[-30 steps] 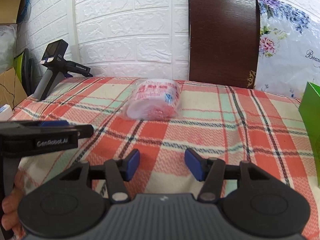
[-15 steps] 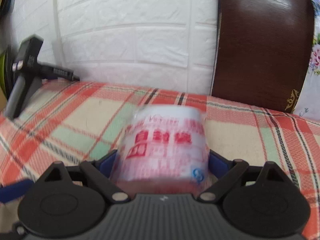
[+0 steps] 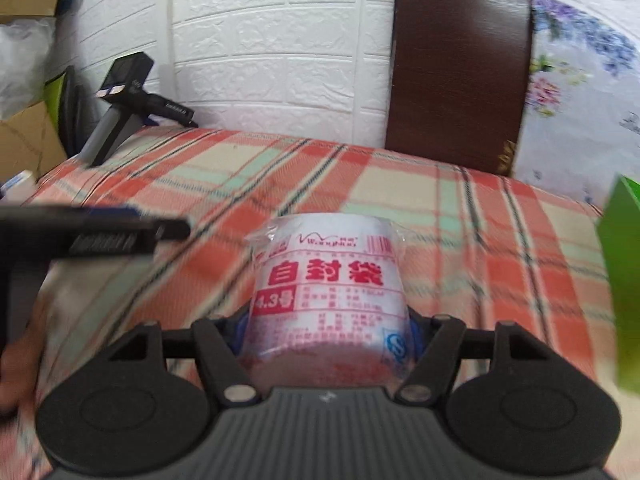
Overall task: Organize objects
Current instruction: 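Grasp the clear bag roll with both grippers and lift it, then carry the bag roll over the green box, lower it in, open both grippers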
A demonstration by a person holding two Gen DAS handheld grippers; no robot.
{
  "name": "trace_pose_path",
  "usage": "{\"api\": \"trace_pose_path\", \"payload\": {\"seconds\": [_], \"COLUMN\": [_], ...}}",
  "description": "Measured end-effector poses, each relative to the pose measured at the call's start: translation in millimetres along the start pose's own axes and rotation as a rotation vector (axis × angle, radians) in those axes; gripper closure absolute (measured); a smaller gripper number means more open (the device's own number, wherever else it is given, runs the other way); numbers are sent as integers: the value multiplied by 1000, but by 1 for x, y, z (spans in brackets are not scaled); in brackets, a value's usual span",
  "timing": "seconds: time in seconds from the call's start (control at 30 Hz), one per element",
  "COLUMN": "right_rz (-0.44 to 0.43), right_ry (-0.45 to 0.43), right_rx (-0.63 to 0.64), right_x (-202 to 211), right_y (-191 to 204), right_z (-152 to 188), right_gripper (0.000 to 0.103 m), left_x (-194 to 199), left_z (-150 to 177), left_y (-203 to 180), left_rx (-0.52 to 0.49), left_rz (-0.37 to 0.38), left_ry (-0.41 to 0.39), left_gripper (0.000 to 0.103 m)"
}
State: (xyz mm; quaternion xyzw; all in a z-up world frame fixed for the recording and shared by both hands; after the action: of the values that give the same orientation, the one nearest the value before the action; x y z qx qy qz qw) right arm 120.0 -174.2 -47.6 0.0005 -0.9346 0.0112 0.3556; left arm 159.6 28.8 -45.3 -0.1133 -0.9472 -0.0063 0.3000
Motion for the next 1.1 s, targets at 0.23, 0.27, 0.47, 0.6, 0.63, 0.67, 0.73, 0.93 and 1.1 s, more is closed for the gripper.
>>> {"api": "trace_pose_path", "payload": {"seconds": [0.23, 0.27, 0.47, 0.6, 0.63, 0.67, 0.73, 0.93, 1.1], "right_rz": [76, 84, 129, 96, 91, 89, 92, 79, 55], "right_ry": [-16, -17, -51, -53, -58, -66, -77, -94, -79], "right_rx": [-80, -106, -148, -164, -164, -161, -153, -151, -158], "right_x": [93, 104, 145, 157, 160, 164, 171, 179, 172], "right_y": [-25, -29, -36, -39, -41, -42, -45, -49, -52], "right_z": [83, 93, 137, 143, 144, 146, 151, 159, 162], "right_gripper": [37, 36, 24, 17, 17, 17, 17, 17, 20], "left_x": [27, 35, 73, 91, 95, 99, 107, 111, 99], "left_z": [19, 25, 54, 56, 55, 53, 53, 68, 76], "left_y": [-20, -26, -71, -93, -99, -106, -122, -175, -191], "left_rx": [-43, -52, -101, -3, 24, 50, 62, 13, 2], "left_rz": [-83, -77, 50, 178, 229, 284, 381, 586, 585], "left_ry": [34, 38, 85, 165, 195, 226, 277, 436, 438], "left_gripper": [26, 24, 18, 18, 18, 18, 18, 17, 20]}}
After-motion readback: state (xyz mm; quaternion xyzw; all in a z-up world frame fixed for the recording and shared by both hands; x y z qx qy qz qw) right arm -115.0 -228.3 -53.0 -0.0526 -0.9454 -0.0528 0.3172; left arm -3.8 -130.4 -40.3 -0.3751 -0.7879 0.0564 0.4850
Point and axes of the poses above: each gripper's, at about its wrist camera, not at the fingertips, and x roughly against the way its jaws point, y to its left, z to its underside, the point moved 2 cm from there along -x, roughly the way its jaws point, and after that the axes turned 4 degrees about y, right-handed, at the moved point
